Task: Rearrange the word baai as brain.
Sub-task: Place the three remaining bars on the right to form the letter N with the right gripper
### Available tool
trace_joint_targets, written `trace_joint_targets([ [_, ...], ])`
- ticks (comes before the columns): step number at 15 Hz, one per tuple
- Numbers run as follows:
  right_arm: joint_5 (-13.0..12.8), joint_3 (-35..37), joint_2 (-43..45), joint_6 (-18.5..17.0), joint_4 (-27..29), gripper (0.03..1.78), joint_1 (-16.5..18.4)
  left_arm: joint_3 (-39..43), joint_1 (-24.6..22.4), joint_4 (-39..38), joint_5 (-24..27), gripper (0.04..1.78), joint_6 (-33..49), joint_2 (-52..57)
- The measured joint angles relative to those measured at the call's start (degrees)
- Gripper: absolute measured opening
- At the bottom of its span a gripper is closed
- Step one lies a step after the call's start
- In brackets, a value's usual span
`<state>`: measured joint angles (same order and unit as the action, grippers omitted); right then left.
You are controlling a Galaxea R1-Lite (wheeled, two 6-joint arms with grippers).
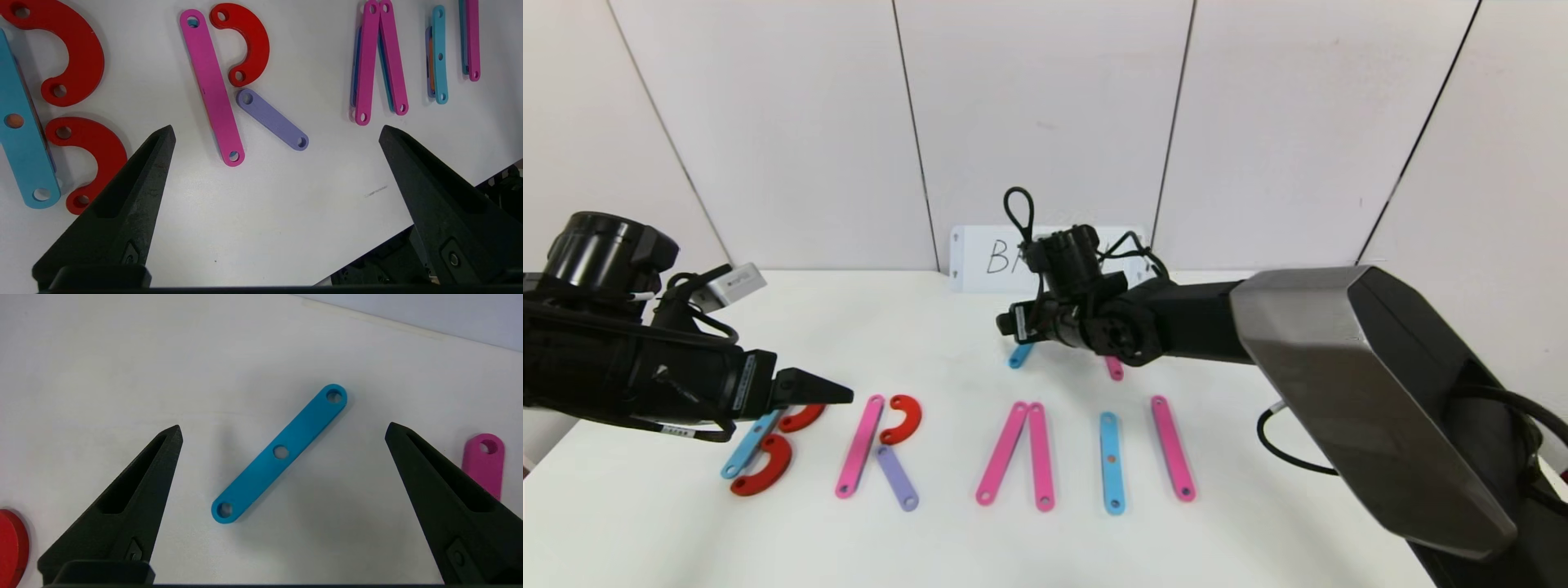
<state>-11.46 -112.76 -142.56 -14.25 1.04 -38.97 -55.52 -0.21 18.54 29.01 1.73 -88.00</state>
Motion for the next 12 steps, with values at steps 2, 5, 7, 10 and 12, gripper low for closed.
trace_joint_targets([
  [2, -0.02, -0.02, -1.41, 0.41, -1.97, 1.74, -0.05, 0.11, 0.0, 0.0, 0.0, 1.74, 0.0, 0.29],
  [5, -0.06, -0.07, -2.95, 0.45, -2.33, 1.74, -0.29, 0.3, 0.0, 0.0, 0.0, 1.74, 0.0, 0.61],
  [7, -0.06, -0.07, -3.39, 0.43, -2.35, 1.74, -0.27, 0.3, 0.05, -0.02, -0.02, 1.74, 0.0, 0.71],
  [10, 0.0, -0.07, -3.84, 0.39, -2.33, 1.74, -0.29, 0.41, 0.05, -0.07, 0.0, 1.74, -0.02, 0.77],
  [12, 0.0, -0.07, -4.08, 0.37, -2.33, 1.74, -0.29, 0.48, 0.05, -0.07, 0.0, 1.74, 0.0, 0.79],
])
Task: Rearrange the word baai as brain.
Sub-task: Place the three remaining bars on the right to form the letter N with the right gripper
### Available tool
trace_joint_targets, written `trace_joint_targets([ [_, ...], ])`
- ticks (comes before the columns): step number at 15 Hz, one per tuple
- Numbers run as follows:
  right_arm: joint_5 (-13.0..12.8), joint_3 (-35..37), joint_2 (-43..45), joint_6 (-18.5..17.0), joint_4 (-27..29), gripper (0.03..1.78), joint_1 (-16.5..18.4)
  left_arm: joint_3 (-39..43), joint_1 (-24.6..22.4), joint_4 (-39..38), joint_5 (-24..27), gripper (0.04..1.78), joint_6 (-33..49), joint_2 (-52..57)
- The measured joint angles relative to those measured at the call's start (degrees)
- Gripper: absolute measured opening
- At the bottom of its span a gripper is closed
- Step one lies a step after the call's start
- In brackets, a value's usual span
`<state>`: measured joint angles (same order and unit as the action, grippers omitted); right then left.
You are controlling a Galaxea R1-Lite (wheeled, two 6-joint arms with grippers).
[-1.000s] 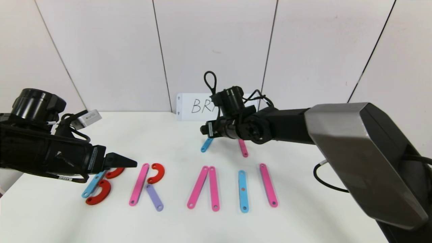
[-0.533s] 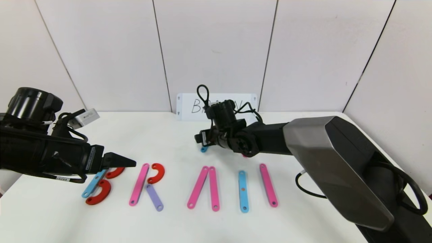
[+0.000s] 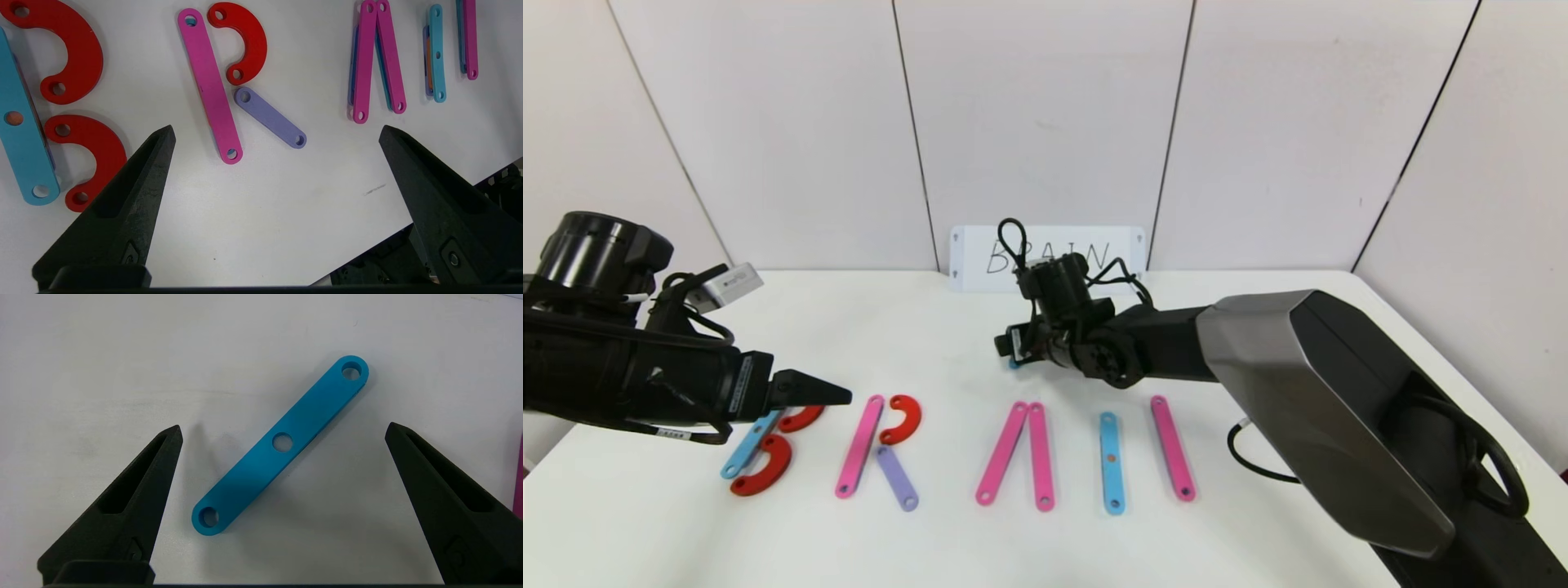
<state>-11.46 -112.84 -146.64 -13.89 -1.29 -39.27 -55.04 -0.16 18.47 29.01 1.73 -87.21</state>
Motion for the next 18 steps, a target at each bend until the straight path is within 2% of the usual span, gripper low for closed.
trace_joint_targets([
  [2, 0.0, 0.02, -0.27, 0.05, 0.02, 1.72, 0.0, 0.02, 0.0, 0.0, -0.02, 1.74, 0.0, 0.0],
  [5, 0.0, 0.05, -0.6, 0.02, 0.06, 1.5, 0.0, 0.02, 0.0, 0.02, 0.0, 1.74, 0.0, 0.0],
  [7, 0.0, 0.07, -0.68, 0.0, 0.09, 1.22, 0.0, 0.02, 0.0, 0.05, 0.0, 1.74, 0.0, 0.0],
  [11, -0.06, 0.07, -0.72, 0.0, 0.09, 0.51, 0.0, 0.02, 0.0, 0.05, 0.0, 1.74, 0.0, 0.02],
  [13, -0.06, 0.07, -0.74, -0.02, 0.09, 0.29, 0.0, 0.02, 0.0, 0.07, 0.0, 1.74, 0.0, 0.02],
  [18, -0.04, 0.07, -0.77, -0.02, 0.17, 0.27, 0.0, 0.02, 0.0, 0.05, 0.01, 1.74, 0.0, 0.02],
])
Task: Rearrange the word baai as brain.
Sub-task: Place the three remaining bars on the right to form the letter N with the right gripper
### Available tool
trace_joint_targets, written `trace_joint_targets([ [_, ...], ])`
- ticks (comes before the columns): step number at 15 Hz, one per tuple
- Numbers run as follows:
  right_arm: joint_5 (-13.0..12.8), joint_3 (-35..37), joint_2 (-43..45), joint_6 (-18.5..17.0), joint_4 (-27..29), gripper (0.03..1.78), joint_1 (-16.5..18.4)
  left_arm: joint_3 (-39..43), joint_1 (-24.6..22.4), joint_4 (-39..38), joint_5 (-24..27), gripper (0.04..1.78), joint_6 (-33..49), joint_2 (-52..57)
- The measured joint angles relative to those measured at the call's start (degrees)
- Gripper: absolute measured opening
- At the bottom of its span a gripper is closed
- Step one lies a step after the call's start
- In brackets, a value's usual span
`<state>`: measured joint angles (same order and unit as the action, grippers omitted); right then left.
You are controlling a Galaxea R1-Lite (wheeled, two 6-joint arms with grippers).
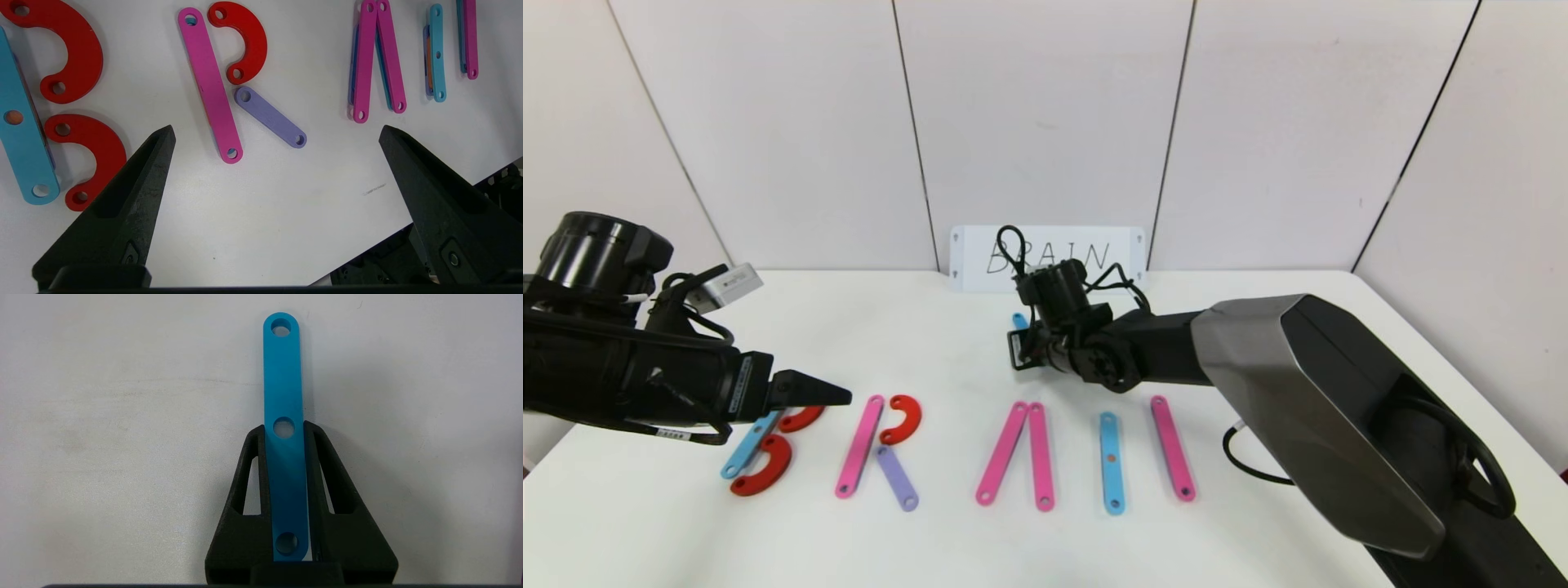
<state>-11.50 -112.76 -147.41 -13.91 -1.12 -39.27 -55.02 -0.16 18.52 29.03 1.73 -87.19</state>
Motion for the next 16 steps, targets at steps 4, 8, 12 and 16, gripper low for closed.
trace_joint_targets([
  [4, 0.01, 0.0, 0.33, -0.12, 0.28, 0.27, 0.05, 0.0, 0.0, 0.0, -0.01, 1.74, 0.02, 0.0],
  [8, 0.3, 0.48, 1.79, -0.01, 0.72, 0.27, 0.38, 0.0, 0.0, 0.02, 0.0, 1.74, 0.11, -0.02],
  [12, 0.59, 1.6, 5.81, 0.3, 1.48, 0.27, 0.99, 0.0, 0.0, 0.02, 0.0, 1.74, 0.17, -0.05],
  [16, 3.06, 8.72, 15.17, 2.43, 1.74, 0.27, 1.58, 0.24, 0.06, 0.0, -0.01, 1.74, 0.16, -0.07],
])
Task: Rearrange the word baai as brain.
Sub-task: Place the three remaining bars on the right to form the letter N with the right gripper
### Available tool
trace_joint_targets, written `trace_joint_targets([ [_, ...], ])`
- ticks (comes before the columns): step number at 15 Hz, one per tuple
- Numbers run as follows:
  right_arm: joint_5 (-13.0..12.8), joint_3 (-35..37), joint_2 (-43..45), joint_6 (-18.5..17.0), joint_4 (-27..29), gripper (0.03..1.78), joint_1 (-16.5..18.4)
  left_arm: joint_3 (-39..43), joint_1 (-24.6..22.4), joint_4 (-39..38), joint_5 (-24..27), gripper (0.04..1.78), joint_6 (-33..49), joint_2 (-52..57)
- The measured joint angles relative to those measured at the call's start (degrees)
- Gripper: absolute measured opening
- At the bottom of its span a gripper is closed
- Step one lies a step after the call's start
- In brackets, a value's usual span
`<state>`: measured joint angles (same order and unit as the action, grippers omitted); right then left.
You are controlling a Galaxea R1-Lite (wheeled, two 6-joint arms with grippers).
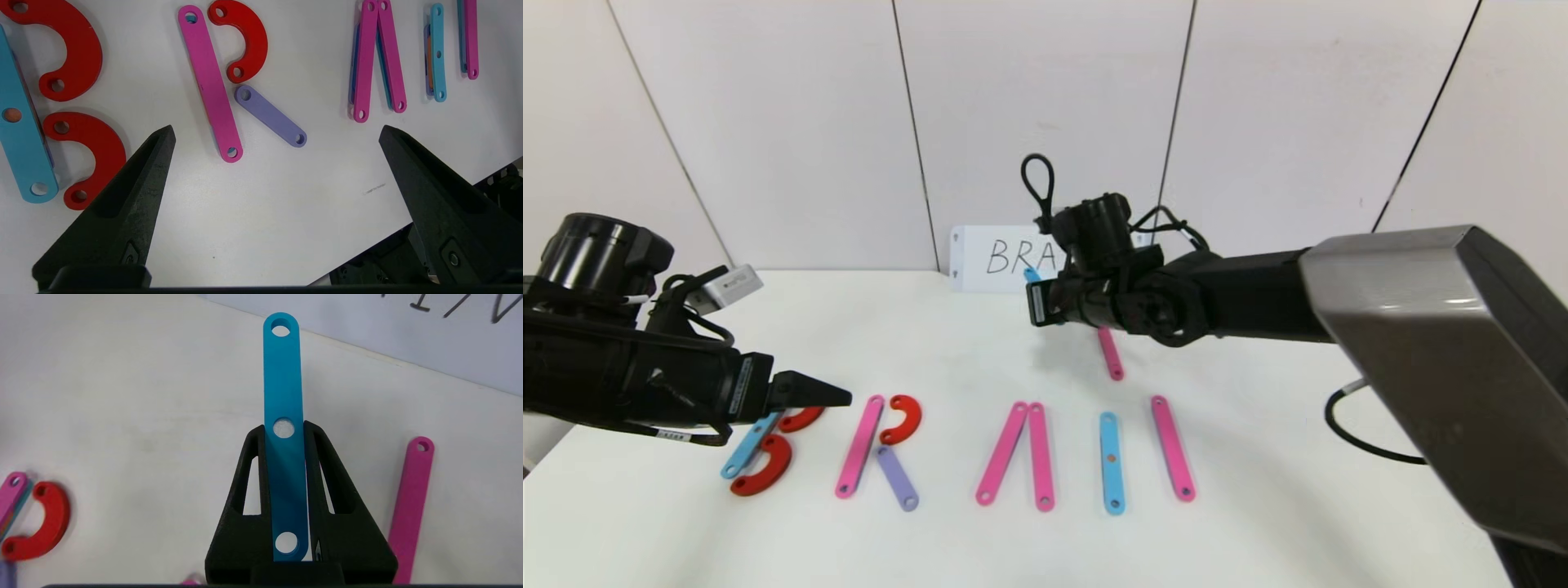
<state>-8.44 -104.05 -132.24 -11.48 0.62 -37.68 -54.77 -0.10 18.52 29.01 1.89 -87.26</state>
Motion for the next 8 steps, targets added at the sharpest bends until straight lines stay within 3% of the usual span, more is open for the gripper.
trace_joint_targets([
  [4, 4.53, 14.74, 12.29, 3.72, -0.83, 0.27, 1.39, 0.1, 0.12, 0.02, 0.0, 1.74, 0.01, -0.04],
  [8, 11.41, 31.81, 24.0, 7.61, -2.73, 0.27, 5.52, 0.17, 0.21, 0.02, 0.0, 1.74, -0.02, 0.0],
])
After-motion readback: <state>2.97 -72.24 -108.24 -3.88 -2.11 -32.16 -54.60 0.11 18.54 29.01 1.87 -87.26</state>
